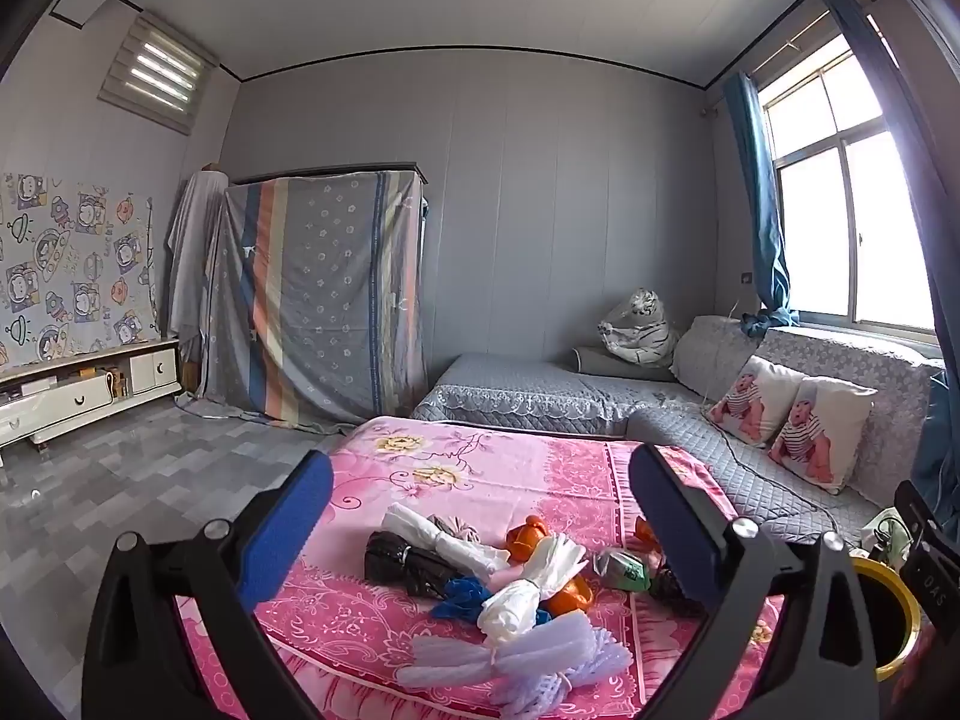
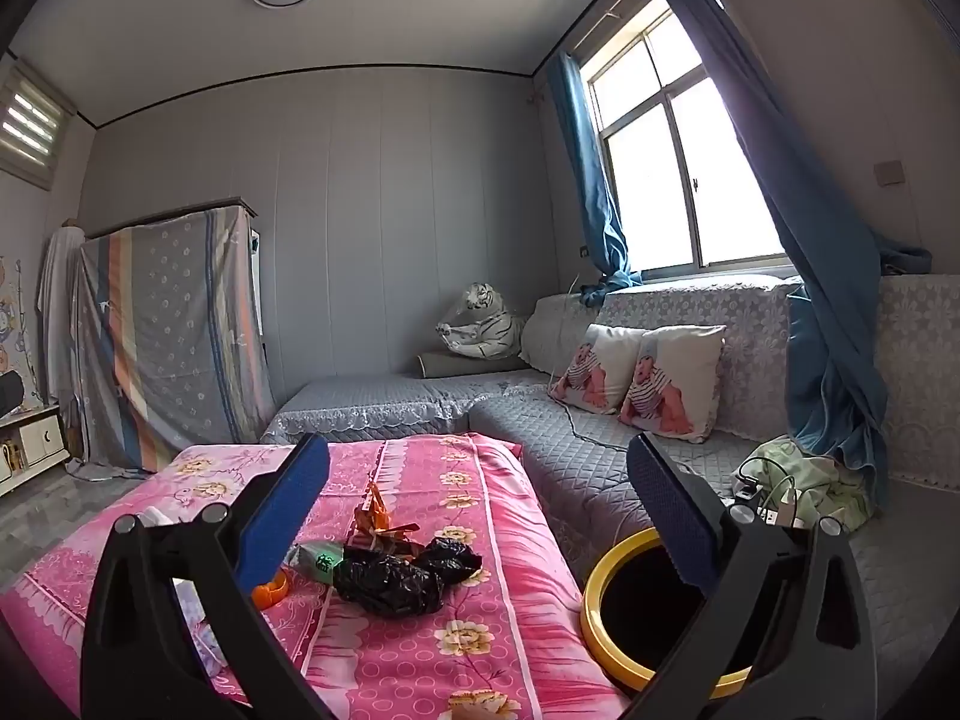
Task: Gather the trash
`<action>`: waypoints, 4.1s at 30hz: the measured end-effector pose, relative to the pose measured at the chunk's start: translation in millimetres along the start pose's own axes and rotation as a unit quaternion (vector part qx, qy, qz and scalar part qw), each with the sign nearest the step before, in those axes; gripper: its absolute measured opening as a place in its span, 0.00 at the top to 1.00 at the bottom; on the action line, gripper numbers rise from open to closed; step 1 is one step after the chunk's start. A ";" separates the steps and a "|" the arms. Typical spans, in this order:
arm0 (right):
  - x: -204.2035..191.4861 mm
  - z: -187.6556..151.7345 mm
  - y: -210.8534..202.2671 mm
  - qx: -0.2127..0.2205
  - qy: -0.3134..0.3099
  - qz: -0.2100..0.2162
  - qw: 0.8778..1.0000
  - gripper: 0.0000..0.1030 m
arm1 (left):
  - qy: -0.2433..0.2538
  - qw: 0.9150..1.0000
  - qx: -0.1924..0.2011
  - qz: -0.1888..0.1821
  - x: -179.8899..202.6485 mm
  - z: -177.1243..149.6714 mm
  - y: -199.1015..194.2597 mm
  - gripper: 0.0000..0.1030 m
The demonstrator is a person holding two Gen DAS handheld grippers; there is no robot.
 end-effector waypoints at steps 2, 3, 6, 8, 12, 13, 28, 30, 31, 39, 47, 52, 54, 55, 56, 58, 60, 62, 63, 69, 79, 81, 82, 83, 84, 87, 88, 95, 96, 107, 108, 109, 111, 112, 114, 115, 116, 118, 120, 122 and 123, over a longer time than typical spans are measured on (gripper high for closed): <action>-0.6 -0.8 1.2 -0.004 -0.004 0.000 1.000 0.08 | 0.001 1.000 0.002 0.001 -0.6 0.4 -0.6 0.08; -0.5 -0.9 1.4 -0.004 -0.003 0.000 1.000 0.08 | 0.001 1.000 0.003 0.002 -0.9 0.5 -0.7 0.08; -1.1 -1.6 2.3 -0.003 -0.004 0.000 1.000 0.08 | 0.002 1.000 0.003 0.002 -2.3 1.0 -0.6 0.08; -1.3 -3.5 2.0 -0.005 -0.003 0.000 1.000 0.08 | 0.003 1.000 0.003 0.001 -3.5 1.1 -0.4 0.08; -3.5 -6.6 1.9 -0.006 -0.004 0.000 1.000 0.08 | 0.006 1.000 0.002 0.005 1.6 -0.5 0.2 0.08; -3.3 -6.7 2.0 -0.006 -0.004 0.000 1.000 0.08 | 0.005 1.000 0.002 0.005 1.6 -0.4 0.3 0.08; -2.0 -7.8 6.9 -0.011 -0.001 0.000 1.000 0.08 | 0.006 1.000 -0.001 0.005 1.0 -9.4 7.7 0.08; -2.0 -9.2 8.0 -0.013 -0.002 0.000 1.000 0.08 | 0.007 1.000 0.000 0.005 1.5 -9.7 7.8 0.08; -2.0 -9.9 8.4 -0.013 -0.001 0.000 1.000 0.08 | 0.007 1.000 -0.001 0.005 1.5 -9.7 7.9 0.08; -1.6 -8.1 7.6 -0.014 -0.001 0.000 1.000 0.08 | 0.007 1.000 -0.001 0.004 1.6 -9.5 7.9 0.08; -1.8 -7.8 7.8 -0.014 -0.001 0.000 1.000 0.08 | 0.006 1.000 -0.002 0.003 1.4 -9.8 7.9 0.08; -2.0 -8.5 8.2 -0.015 -0.001 0.000 1.000 0.08 | 0.005 1.000 -0.003 0.002 0.8 -8.8 7.1 0.08; -1.2 -8.1 7.3 -0.015 -0.001 0.001 1.000 0.08 | 0.005 1.000 -0.003 0.001 1.2 -8.5 6.7 0.08; -1.3 -8.2 7.1 -0.015 -0.001 0.001 1.000 0.08 | 0.005 1.000 -0.003 0.001 1.3 -8.6 6.6 0.08; -1.3 -8.4 6.9 -0.015 -0.002 0.001 1.000 0.08 | 0.006 1.000 -0.004 0.001 1.3 -8.5 6.7 0.08; -1.0 -8.5 6.6 -0.014 -0.001 0.000 1.000 0.08 | 0.005 1.000 -0.004 0.001 1.5 -8.6 6.6 0.08; -1.4 -8.0 7.1 -0.016 -0.002 0.001 1.000 0.08 | 0.006 1.000 -0.004 0.001 1.7 -8.5 6.7 0.08; -1.3 -8.1 7.1 -0.015 -0.001 0.001 1.000 0.08 | 0.006 1.000 -0.004 0.002 1.9 -8.6 6.5 0.08; -1.3 -8.2 7.1 -0.015 -0.001 0.001 1.000 0.08 | 0.006 1.000 -0.004 0.001 1.9 -8.7 6.4 0.08; -1.2 -8.2 7.1 -0.016 -0.002 0.001 1.000 0.08 | 0.007 1.000 -0.004 0.001 2.7 -8.9 6.4 0.08; -0.9 -8.5 7.4 -0.016 -0.002 0.001 1.000 0.08 | 0.007 1.000 -0.004 0.001 3.0 -8.9 6.4 0.08; -1.1 -8.3 7.6 -0.016 -0.002 0.001 1.000 0.08 | 0.008 1.000 -0.004 0.001 2.9 -8.7 6.5 0.08; -1.2 -8.3 7.7 -0.016 -0.002 0.001 1.000 0.08 | 0.008 1.000 -0.004 0.001 3.1 -8.7 6.3 0.08; -1.2 -8.2 7.7 -0.016 -0.002 0.001 1.000 0.08 | 0.008 1.000 -0.004 0.001 3.2 -8.5 6.5 0.08; -1.2 -8.2 7.8 -0.016 -0.002 0.001 1.000 0.08 | 0.008 1.000 -0.005 0.001 3.1 -8.5 6.5 0.08; -0.8 -9.4 8.4 -0.018 -0.002 0.001 1.000 0.08 | 0.007 1.000 -0.005 0.001 3.3 -8.7 6.3 0.08; -0.3 -9.6 8.2 -0.018 -0.002 0.001 1.000 0.08 | 0.008 1.000 -0.004 0.001 3.4 -8.6 6.4 0.08; -0.6 -9.6 8.5 -0.018 -0.002 0.001 1.000 0.08 | 0.009 1.000 -0.005 0.002 4.0 -8.2 6.1 0.08; -0.9 -9.4 8.5 -0.018 -0.002 0.001 1.000 0.08 | 0.009 1.000 -0.006 0.002 4.3 -7.9 6.4 0.08; -0.9 -9.4 8.7 -0.018 -0.003 0.001 1.000 0.08 | 0.010 1.000 -0.010 0.002 4.8 -7.7 9.1 0.08; -0.8 -9.4 8.7 -0.017 -0.003 0.000 1.000 0.08 | 0.011 1.000 -0.011 0.004 5.0 -7.7 9.9 0.08; -0.6 -9.7 8.8 -0.017 -0.003 0.000 1.000 0.08 | 0.012 1.000 -0.012 0.004 4.3 -7.7 10.8 0.08; -1.5 -10.3 10.6 -0.020 -0.004 0.001 1.000 0.08 | 0.014 1.000 -0.017 0.001 4.1 -7.9 13.6 0.08; -2.2 -10.4 12.8 -0.023 -0.005 0.003 1.000 0.08 | 0.013 1.000 -0.022 -0.003 2.6 -8.5 16.3 0.08; -4.8 -11.4 18.6 -0.030 -0.009 0.008 0.999 0.08 | 0.005 0.999 -0.034 -0.008 -3.7 -10.8 24.5 0.08; -6.5 -11.3 22.0 -0.031 -0.013 0.011 0.999 0.08 | 0.000 0.999 -0.038 -0.014 -8.6 -11.8 28.1 0.08; -9.0 -10.7 26.3 -0.031 -0.019 0.013 0.999 0.08 | -0.003 0.999 -0.045 -0.022 -12.9 -13.3 33.1 0.08; -14.5 -8.7 34.5 -0.034 -0.030 0.020 0.999 0.08 | 0.000 0.996 -0.072 -0.049 -23.7 -18.1 48.0 0.08; -20.7 -6.6 46.8 -0.043 -0.037 0.034 0.998 0.08 | -0.002 0.993 -0.098 -0.071 -38.4 -25.0 63.2 0.08; -28.0 -4.8 63.4 -0.061 -0.040 0.056 0.996 0.08 | -0.002 0.991 -0.118 -0.070 -57.7 -31.7 78.6 0.08; -31.8 -4.4 72.1 -0.070 -0.042 0.067 0.994 0.08 | -0.003 0.990 -0.126 -0.067 -67.6 -34.6 86.2 0.08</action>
Point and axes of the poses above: each gripper's, at about its wrist camera, not at the fingertips, and y roughly the way its jaws point, x to its right, z to its top, the point moved 5 cm from there along y, roughly the way its jaws point, and after that the axes turned 7 degrees about -z, right-handed, at the moved point
